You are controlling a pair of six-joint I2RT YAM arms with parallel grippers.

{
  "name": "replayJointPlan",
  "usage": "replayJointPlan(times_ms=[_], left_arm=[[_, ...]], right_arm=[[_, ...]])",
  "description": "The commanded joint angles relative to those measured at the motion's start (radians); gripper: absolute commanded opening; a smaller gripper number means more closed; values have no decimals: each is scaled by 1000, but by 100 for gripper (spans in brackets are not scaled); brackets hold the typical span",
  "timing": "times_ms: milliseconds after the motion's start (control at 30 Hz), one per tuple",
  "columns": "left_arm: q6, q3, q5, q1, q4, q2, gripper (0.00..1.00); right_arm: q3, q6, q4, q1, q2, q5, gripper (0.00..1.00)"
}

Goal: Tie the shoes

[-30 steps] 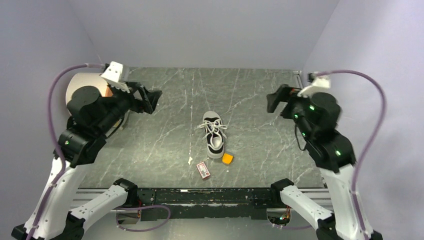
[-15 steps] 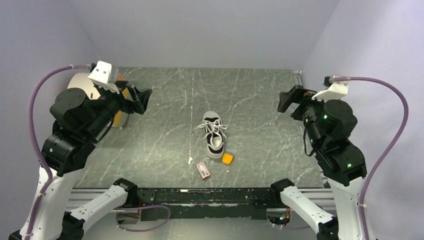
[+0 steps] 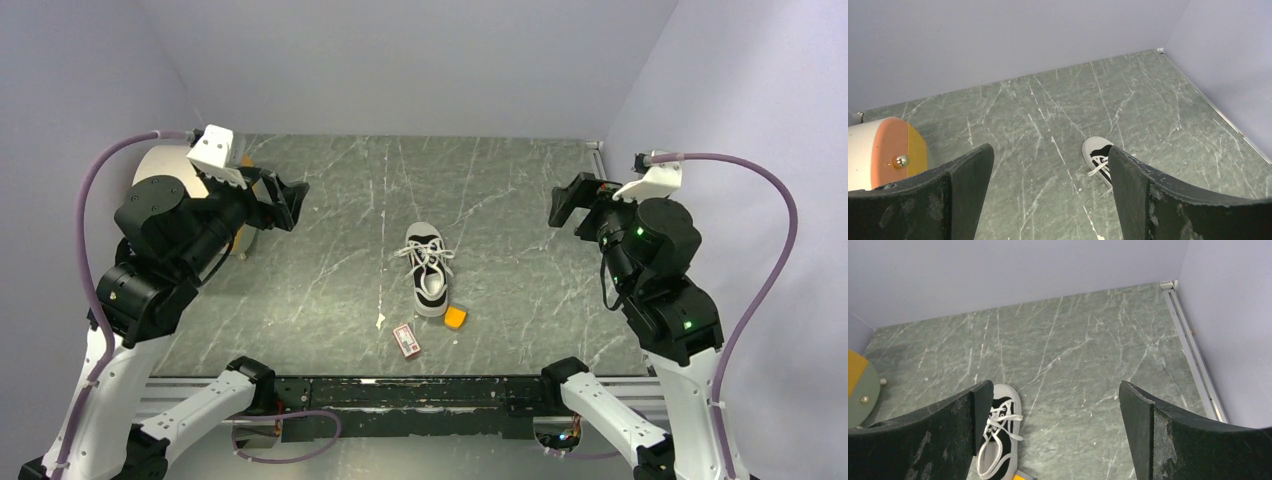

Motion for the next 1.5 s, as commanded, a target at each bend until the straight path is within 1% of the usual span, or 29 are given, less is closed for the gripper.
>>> replayJointPlan(times_ms=[0,567,1467], left_arm=[[-21,-15,-10,5,18,-6,88],[-65,-35,-14,4,3,-33,89],[-70,-39,-10,5,10,-41,88]], right_arm=[[-18,-26,43,-3,-4,-18,100],[-23,-45,29,-3,6,-36,100],[-32,-60,18,-3,-8,-42,100]])
